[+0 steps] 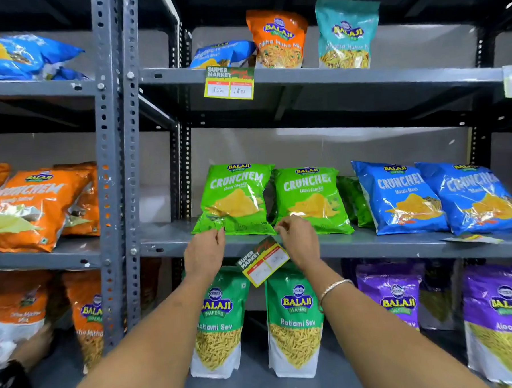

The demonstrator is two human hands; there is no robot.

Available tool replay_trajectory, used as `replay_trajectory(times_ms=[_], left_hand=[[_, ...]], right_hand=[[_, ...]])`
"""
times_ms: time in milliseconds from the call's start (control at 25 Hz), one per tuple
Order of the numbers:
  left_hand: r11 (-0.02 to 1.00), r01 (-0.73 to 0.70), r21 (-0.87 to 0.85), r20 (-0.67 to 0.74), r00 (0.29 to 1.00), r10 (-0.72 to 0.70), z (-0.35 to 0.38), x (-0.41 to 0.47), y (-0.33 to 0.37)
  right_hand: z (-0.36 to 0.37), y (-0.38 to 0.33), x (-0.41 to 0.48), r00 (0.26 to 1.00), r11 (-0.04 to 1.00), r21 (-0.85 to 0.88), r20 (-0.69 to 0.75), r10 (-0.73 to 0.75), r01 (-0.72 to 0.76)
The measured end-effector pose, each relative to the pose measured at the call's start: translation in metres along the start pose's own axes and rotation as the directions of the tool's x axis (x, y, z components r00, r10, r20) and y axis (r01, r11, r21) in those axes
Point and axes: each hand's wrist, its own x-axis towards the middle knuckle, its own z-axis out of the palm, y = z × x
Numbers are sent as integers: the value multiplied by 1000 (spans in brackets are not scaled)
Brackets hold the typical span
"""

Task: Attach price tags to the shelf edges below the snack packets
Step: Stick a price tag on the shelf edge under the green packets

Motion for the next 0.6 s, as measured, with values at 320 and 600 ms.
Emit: replay_trajectory(times_ms=[320,600], left_hand=[[643,643,-415,607,723,-330,37,-17,-19],[847,380,-371,311,911,-272,46,-8,-12]], right_hand=[[25,0,-2,991,986,120,74,110,-118],[35,31,-24,959,906,334,-15,283,-261]])
